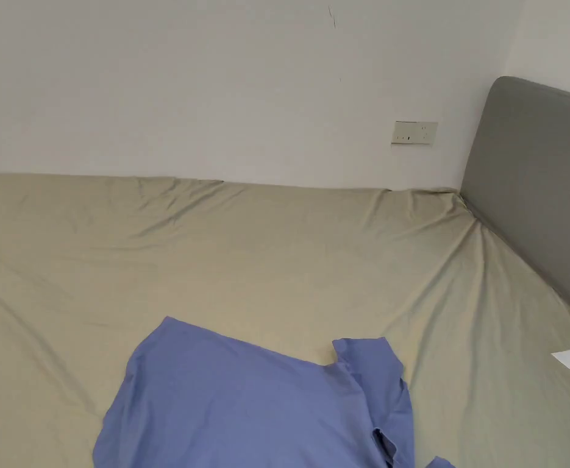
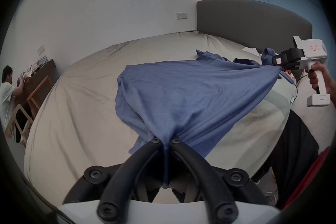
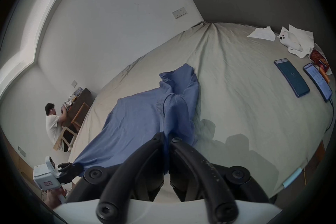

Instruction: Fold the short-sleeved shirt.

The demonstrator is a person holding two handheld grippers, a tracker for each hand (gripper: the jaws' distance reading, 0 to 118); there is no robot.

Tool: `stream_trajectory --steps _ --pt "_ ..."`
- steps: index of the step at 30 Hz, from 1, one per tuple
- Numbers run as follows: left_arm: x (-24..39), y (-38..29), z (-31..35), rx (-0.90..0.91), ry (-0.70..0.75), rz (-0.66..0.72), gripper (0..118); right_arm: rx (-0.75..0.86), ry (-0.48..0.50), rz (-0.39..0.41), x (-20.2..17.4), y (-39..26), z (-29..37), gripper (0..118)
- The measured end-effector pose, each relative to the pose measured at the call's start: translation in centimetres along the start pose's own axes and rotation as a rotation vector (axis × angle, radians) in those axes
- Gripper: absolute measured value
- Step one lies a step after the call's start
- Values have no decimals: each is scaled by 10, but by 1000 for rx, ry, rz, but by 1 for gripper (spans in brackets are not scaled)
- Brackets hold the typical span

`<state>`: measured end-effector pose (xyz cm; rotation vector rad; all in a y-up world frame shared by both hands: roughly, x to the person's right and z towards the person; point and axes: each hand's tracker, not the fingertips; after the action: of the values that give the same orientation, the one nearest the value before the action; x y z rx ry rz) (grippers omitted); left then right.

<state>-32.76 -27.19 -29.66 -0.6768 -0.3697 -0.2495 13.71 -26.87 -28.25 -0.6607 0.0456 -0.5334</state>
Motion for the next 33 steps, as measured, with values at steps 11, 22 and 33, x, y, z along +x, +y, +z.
stream_trajectory --steps 11,22,33 --pt "23 -52 -39 -127 -17 -2 112 -97 -176 -83 37 -56 -33 67" --pt "-40 -5 63 186 -75 412 104 242 -184 189 -13 3 74 105" --pt "-19 7 149 429 100 377 0 402 -101 487 -112 -22 146 0"
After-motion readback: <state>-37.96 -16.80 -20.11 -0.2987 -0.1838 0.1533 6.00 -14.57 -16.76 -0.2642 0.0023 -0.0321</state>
